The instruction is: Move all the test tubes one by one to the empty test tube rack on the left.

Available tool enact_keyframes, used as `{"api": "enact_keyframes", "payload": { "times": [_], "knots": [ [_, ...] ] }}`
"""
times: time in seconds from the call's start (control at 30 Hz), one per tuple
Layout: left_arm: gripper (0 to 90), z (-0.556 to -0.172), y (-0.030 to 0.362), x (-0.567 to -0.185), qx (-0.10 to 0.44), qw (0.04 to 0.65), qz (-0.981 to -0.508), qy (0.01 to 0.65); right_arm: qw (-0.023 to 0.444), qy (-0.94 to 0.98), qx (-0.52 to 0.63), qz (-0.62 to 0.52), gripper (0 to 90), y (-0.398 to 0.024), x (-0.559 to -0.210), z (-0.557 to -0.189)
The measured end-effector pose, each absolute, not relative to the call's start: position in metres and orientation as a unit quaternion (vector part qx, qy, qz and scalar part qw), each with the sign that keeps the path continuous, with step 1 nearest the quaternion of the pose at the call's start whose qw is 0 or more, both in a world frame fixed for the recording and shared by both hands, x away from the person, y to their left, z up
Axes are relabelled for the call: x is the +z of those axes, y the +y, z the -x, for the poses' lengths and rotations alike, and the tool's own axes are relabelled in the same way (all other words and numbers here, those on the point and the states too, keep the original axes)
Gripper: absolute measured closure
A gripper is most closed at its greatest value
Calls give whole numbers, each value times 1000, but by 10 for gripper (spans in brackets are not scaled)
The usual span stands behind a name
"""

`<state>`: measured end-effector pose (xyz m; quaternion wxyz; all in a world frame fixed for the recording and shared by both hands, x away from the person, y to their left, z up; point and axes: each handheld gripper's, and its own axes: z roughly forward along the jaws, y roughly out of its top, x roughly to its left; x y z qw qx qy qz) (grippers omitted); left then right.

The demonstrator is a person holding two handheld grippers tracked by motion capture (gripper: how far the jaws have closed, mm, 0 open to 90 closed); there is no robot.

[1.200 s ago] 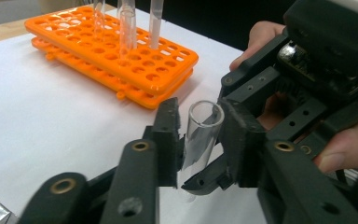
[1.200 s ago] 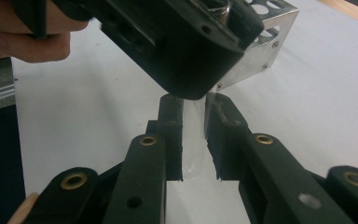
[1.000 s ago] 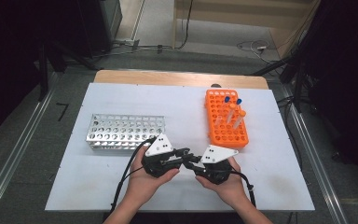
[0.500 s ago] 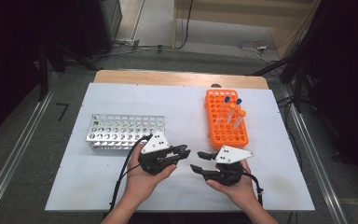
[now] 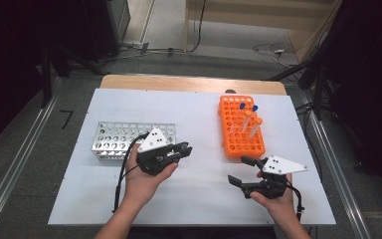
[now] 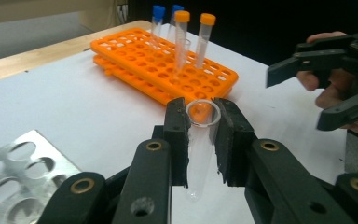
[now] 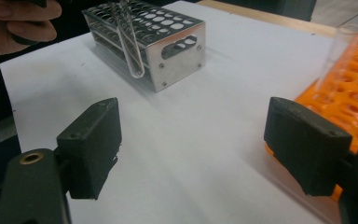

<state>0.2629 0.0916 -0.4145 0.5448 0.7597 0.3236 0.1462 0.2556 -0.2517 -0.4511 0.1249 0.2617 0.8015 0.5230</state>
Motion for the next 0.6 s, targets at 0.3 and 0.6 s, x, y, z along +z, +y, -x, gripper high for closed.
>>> {"api": "enact_keyframes", "payload": {
  "times": [0.3, 0.6],
  "knots": [
    [767, -281, 111, -407, 164, 539, -755, 336, 136, 785, 530, -290, 60, -295, -451, -252],
    [766, -296, 124, -396, 181, 541, -744, 346, 140, 778, 525, -315, 0, -323, -457, -252]
  ]
}}
